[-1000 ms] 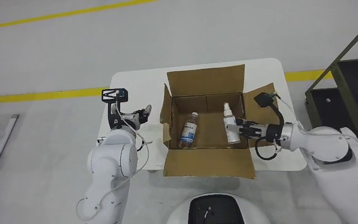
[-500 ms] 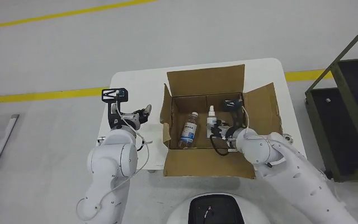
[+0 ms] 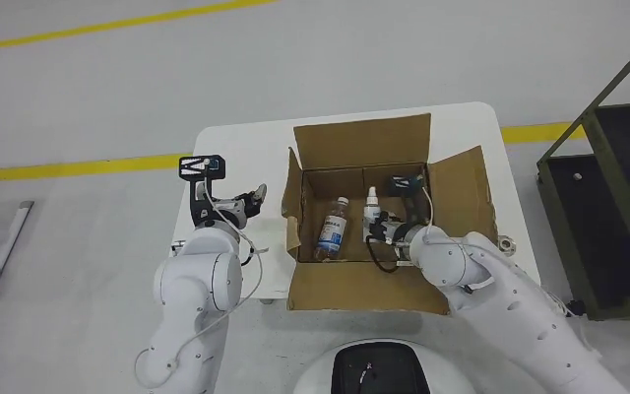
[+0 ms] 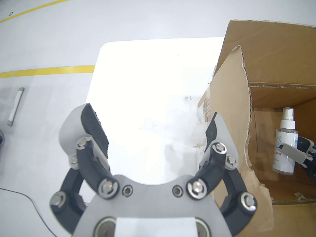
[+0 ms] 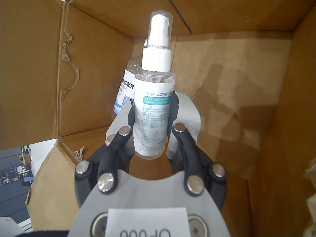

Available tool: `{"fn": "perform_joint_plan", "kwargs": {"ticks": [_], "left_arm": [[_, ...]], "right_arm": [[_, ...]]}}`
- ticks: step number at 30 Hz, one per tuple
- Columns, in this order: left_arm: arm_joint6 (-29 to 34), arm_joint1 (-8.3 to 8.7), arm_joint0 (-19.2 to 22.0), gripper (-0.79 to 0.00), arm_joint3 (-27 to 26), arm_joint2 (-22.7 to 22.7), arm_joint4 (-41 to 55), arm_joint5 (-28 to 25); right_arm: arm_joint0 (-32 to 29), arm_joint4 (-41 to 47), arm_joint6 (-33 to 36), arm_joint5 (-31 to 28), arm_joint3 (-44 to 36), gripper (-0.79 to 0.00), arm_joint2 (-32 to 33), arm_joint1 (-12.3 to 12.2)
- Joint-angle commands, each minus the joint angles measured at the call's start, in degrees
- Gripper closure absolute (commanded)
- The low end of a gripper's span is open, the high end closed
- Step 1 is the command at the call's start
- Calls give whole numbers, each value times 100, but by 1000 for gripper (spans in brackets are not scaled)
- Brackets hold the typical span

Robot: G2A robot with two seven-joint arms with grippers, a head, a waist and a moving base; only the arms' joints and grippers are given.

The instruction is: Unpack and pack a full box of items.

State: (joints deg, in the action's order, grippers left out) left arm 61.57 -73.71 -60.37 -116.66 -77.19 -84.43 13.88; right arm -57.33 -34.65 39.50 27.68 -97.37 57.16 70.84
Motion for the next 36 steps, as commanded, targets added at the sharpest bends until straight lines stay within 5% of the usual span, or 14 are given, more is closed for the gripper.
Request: {"fn": "perform_joint_plan", "kwargs": {"ticks": [1,14,23,24,28,33,36], "left_arm": [[0,0,0,-785,0,0,0,0],[0,0,0,-785,0,0,0,0],[0,0,0,-785,0,0,0,0],[0,0,0,-785,0,0,0,0],[0,0,0,-785,0,0,0,0],[0,0,0,-785,0,0,0,0],[0,0,0,-785,0,0,0,0]], "right_arm": [[-47,-71,-33,-23,-77,0,-16,1],[1009,587,-110,1316,1216,0,-642,426],[1625,873,-183,1247,2272,-6,-1185,750],[1673,954,-199,1208,2346,-203,-1191,780],[1820,994,-241,1177,2604,-388,-1303,878],[1937,996,-233,1152,2768,-477,-1365,958],[1950,988,-237,1166,2779,-409,-1340,980]]}}
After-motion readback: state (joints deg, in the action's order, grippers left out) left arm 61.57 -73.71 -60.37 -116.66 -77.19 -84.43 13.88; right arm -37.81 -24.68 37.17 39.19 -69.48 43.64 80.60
